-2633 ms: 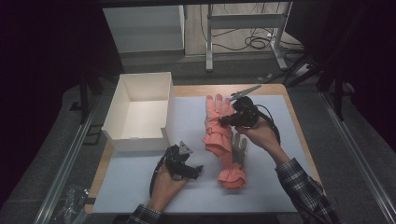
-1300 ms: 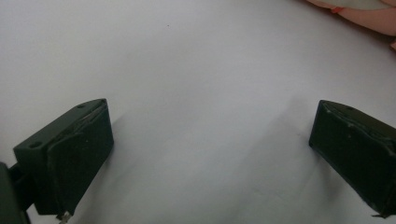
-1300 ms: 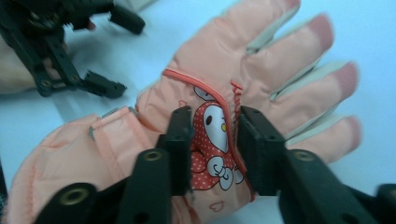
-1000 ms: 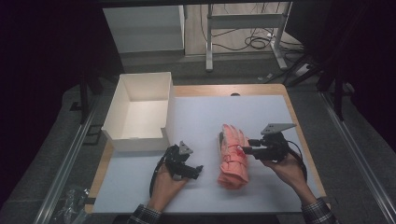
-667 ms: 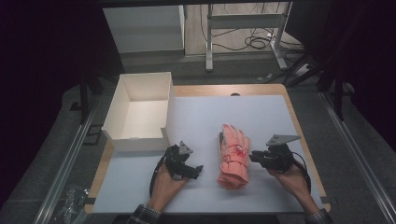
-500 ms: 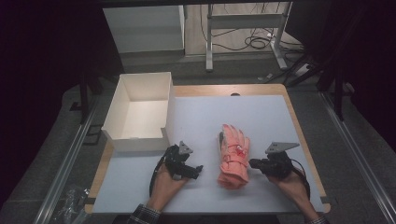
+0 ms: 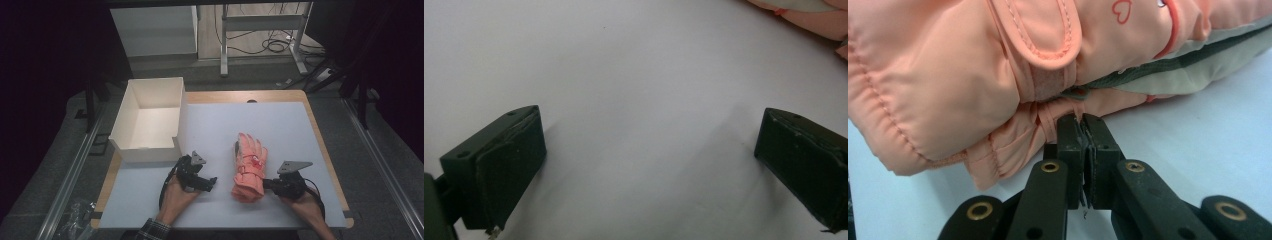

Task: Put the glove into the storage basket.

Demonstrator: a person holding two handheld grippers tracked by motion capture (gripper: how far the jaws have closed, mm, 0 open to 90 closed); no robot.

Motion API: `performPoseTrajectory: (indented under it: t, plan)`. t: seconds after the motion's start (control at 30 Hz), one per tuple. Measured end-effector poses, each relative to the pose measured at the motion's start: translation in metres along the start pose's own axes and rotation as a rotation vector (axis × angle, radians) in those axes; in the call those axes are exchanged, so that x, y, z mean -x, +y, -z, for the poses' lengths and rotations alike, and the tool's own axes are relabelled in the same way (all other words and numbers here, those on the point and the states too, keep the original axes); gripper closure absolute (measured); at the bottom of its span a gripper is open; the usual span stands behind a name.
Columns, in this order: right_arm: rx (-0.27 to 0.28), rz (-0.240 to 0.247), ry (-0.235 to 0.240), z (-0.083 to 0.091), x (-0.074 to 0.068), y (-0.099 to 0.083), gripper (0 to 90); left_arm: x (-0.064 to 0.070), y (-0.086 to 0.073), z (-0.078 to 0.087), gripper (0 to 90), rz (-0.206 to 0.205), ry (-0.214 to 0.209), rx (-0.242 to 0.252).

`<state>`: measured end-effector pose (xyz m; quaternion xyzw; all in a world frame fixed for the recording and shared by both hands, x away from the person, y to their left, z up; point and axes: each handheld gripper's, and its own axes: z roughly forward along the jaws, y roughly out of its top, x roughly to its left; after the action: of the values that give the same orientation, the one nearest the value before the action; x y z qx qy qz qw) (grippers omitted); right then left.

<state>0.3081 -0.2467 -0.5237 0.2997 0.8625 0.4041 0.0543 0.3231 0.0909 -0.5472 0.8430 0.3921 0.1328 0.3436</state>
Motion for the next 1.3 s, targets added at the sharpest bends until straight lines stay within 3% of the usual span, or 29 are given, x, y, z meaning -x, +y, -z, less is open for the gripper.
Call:
performPoseTrajectory:
  t: [0.23,0.47,0.73,0.83,1.3]
  plan:
    - [0.005,-0.003,0.017,-0.01,-0.005,0.003,85.3,-0.005,-0.003,0.004,4.0,-0.023,-0.008,0.004]
    - [0.001,0.009,0.012,-0.021,-0.011,0.012,84.0,-0.016,-0.01,0.012,4.0,-0.013,0.024,-0.001]
    - [-0.001,0.019,0.004,-0.033,-0.017,0.021,83.8,-0.023,-0.018,0.018,3.5,0.009,0.029,0.011]
    - [-0.001,0.029,-0.001,-0.037,-0.018,0.025,83.8,-0.024,-0.02,0.018,3.0,0.033,0.031,0.013]
    - [-0.001,0.032,-0.013,-0.055,-0.02,0.039,83.8,-0.025,-0.02,0.018,1.6,0.024,0.027,0.004]
